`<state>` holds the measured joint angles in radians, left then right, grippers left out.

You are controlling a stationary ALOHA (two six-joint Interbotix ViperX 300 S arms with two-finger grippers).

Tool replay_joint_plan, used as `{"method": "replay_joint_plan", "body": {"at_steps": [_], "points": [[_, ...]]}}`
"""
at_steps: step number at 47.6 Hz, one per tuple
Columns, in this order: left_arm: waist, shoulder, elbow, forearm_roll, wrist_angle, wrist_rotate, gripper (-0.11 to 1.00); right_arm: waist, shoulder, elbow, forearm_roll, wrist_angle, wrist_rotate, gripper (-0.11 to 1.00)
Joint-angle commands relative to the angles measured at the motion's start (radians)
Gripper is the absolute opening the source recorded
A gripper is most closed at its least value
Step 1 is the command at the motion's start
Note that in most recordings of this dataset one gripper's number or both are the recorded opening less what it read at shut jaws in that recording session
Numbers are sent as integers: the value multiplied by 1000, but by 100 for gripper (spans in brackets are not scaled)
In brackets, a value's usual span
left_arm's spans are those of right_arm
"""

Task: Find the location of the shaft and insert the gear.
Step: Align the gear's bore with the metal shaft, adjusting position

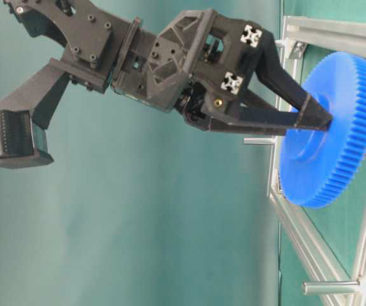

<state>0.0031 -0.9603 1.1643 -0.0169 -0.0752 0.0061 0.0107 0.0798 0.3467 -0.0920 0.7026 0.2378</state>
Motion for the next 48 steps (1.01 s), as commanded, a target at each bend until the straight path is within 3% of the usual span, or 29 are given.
{"method": "replay_joint_plan", "body": {"at_steps": [1,48], "points": [[0,11,-26,-2,-6,0,1,3,-6,-28,3,-2,-2,70],[0,12,-25,-2,-6,0,1,5,-3,-66,2,15,-5,70]]}}
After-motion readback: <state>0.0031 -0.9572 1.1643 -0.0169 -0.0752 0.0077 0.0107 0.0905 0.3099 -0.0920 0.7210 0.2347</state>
